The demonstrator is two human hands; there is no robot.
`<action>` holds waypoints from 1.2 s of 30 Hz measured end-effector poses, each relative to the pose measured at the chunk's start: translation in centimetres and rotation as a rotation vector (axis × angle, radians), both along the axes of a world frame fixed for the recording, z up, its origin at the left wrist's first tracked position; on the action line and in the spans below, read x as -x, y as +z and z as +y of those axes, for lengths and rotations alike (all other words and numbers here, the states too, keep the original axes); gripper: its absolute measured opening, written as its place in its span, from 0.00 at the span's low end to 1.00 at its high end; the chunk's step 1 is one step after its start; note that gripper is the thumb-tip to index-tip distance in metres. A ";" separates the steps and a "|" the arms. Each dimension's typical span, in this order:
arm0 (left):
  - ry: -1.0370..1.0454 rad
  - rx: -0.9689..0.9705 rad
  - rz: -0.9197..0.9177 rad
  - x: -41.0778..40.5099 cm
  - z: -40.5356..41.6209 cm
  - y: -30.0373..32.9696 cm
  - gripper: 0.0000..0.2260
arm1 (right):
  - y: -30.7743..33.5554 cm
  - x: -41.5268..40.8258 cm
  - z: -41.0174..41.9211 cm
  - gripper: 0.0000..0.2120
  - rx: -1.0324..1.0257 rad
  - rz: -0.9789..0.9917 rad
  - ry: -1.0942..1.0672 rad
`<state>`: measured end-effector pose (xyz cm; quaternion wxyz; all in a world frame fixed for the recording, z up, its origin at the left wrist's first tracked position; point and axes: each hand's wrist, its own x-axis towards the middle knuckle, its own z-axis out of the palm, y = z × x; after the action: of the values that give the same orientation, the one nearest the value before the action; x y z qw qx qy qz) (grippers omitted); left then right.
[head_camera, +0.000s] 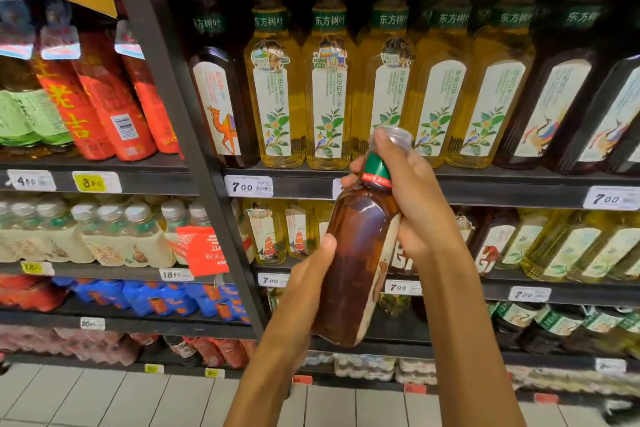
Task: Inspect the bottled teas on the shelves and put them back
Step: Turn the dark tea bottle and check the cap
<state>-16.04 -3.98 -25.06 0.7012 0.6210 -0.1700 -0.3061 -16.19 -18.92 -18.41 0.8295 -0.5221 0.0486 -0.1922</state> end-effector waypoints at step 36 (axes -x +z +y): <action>-0.234 0.172 0.216 0.3 0.2 0.0 0.27 | 0.4 -0.7 -1.6 0.09 -0.177 0.011 0.085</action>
<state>-16.39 -3.73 -25.10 0.7256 0.4982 -0.1906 -0.4347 -15.47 -20.50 -17.98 0.8796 -0.4492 0.0478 -0.1492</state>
